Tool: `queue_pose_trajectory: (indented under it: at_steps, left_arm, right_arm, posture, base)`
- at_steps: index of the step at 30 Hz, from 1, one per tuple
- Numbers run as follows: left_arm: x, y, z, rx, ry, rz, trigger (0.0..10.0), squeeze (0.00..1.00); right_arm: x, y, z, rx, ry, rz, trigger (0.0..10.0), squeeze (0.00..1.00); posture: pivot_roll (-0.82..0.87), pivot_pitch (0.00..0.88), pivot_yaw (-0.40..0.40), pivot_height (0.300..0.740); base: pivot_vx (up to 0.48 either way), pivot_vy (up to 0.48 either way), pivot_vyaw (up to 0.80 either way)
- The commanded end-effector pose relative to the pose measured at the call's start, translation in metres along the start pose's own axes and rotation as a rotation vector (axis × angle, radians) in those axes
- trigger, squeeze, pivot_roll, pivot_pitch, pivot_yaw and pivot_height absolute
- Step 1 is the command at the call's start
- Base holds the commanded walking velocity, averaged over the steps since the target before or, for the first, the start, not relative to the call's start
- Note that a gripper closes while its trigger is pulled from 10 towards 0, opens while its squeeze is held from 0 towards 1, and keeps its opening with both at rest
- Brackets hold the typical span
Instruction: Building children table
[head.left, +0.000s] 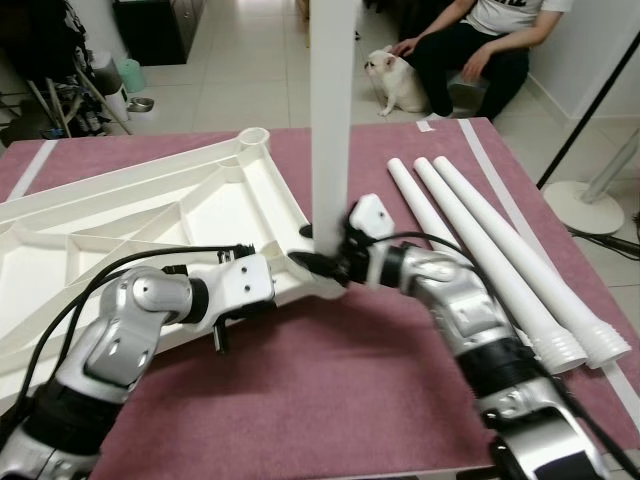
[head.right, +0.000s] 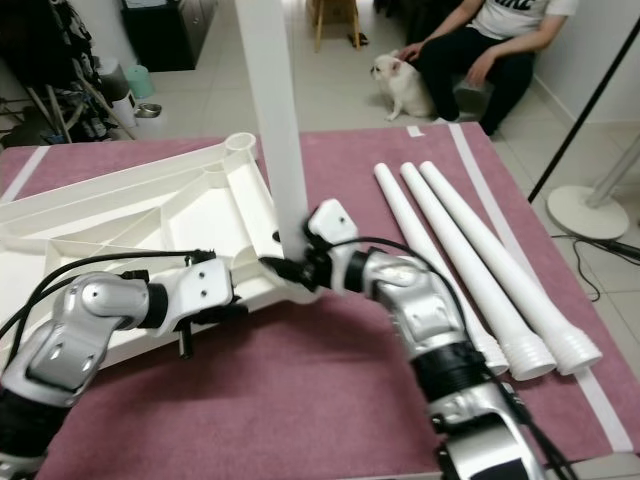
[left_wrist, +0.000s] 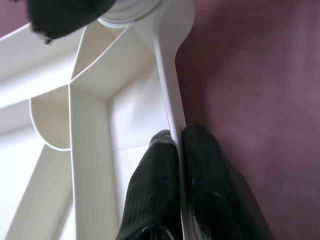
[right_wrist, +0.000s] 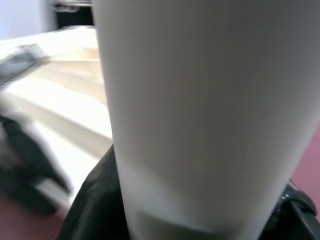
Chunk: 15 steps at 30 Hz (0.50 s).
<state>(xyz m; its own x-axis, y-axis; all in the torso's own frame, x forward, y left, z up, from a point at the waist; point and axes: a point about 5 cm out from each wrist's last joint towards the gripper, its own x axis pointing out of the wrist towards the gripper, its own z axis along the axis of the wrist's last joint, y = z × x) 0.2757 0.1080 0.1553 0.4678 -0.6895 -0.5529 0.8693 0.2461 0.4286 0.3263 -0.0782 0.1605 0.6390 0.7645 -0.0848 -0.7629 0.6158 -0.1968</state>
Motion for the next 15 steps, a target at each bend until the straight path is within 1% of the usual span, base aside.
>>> queue_pose_trajectory:
  at_steps: [1,2,4,5,8,10,11,13,14,15]
  left_arm:
    - [-0.001,0.009,0.053,0.160,-0.193,0.091,10.0,0.00]
    - [0.018,0.019,0.063,0.133,-0.183,0.153,10.0,0.00]
    - [0.031,0.024,0.070,0.115,-0.172,0.193,10.0,0.00]
    - [0.031,0.024,0.070,0.115,-0.172,0.193,10.0,0.00]
    - [0.041,0.027,0.076,0.107,-0.165,0.215,10.0,0.00]
    - [0.046,0.027,0.082,0.098,-0.170,0.227,10.0,0.00]
    - [0.046,0.027,0.082,0.098,-0.170,0.227,10.0,0.00]
    - [0.046,0.028,0.084,0.098,-0.176,0.229,10.0,0.00]
    - [0.045,0.028,0.083,0.098,-0.176,0.230,10.0,0.00]
    - [0.045,0.028,0.083,0.098,-0.176,0.230,10.0,0.00]
  right_arm:
    - [0.013,0.010,-0.018,0.035,0.100,-0.073,0.0,0.00]
    - [0.025,0.006,-0.029,0.075,0.185,-0.321,0.0,0.00]
    - [0.031,0.006,-0.034,0.112,0.223,-0.448,0.0,0.00]
    - [0.031,0.006,-0.034,0.112,0.223,-0.448,0.0,0.00]
    - [0.036,0.006,-0.035,0.109,0.245,-0.563,0.0,0.00]
    - [0.041,0.010,-0.035,0.094,0.257,-0.608,0.0,0.00]
    - [0.041,0.010,-0.035,0.094,0.257,-0.608,0.0,0.00]
    - [0.046,0.017,-0.034,0.098,0.247,-0.589,0.0,0.00]
    - [0.047,0.018,-0.031,0.096,0.220,-0.591,10.0,0.00]
    - [0.047,0.018,-0.031,0.096,0.220,-0.591,10.0,0.00]
  posture:
    - [0.10,0.000,0.064,0.740]
    - [0.09,0.000,0.071,0.740]
    - [0.09,0.000,0.075,0.740]
    - [0.09,0.000,0.075,0.740]
    - [0.08,0.000,0.080,0.740]
    - [0.08,0.000,0.080,0.740]
    - [0.08,0.000,0.080,0.740]
    - [0.08,0.000,0.080,0.740]
    - [0.08,0.000,0.080,0.740]
    - [0.08,0.000,0.080,0.740]
  base:
    - [0.000,0.000,0.00]
    - [0.000,0.000,0.00]
    - [0.000,0.000,0.00]
    - [0.000,0.000,0.00]
    - [0.000,0.000,0.00]
    - [0.000,0.000,0.00]
    - [0.000,0.000,0.00]
    - [0.000,0.000,0.00]
    - [0.000,0.000,0.00]
    - [0.000,0.000,0.00]
